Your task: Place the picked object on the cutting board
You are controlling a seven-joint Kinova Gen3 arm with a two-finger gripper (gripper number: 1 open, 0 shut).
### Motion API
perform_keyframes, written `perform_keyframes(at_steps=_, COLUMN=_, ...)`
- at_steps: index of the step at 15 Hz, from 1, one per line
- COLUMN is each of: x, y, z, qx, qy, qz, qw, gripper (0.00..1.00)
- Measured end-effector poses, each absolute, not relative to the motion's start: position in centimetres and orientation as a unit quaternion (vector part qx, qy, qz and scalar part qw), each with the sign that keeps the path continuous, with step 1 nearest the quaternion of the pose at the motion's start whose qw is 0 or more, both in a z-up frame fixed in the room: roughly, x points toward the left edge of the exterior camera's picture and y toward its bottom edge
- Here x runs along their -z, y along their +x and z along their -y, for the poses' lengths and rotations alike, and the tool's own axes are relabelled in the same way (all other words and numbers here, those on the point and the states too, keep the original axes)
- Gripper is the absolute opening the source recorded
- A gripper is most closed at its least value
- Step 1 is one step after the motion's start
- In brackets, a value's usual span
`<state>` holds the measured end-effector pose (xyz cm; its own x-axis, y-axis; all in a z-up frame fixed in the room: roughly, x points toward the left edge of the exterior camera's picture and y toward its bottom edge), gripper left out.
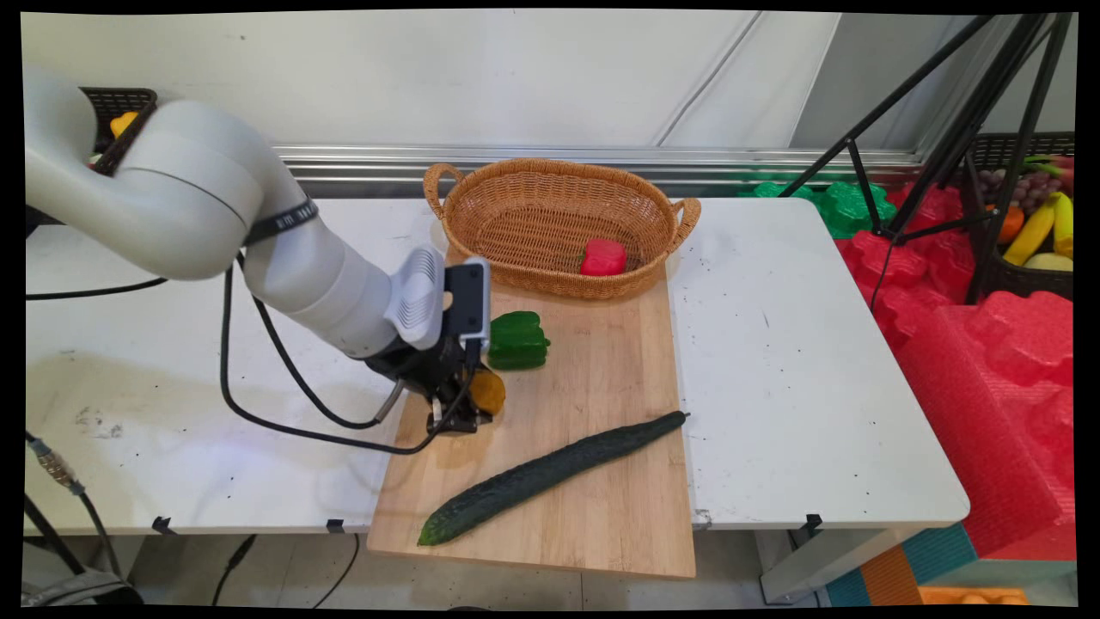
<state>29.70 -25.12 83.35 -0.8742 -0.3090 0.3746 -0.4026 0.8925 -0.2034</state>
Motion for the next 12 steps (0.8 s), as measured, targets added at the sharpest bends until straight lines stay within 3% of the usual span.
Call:
perform_keyframes(at_steps=8, x=-81.5, y=29.7, z=25.2, qx=-0.126, qy=0.174, qz=0.962, qw=0.166, gripper=0.00)
perform_keyframes(at_steps=9, x=-81.3, y=29.7, z=25.2, qx=-0.126, qy=0.173, qz=0.963, qw=0.166, gripper=1.00)
perform_keyframes(at_steps=12, x=-81.2, y=30.0, z=25.2, qx=-0.127, qy=0.171, qz=0.963, qw=0.167, gripper=1.00)
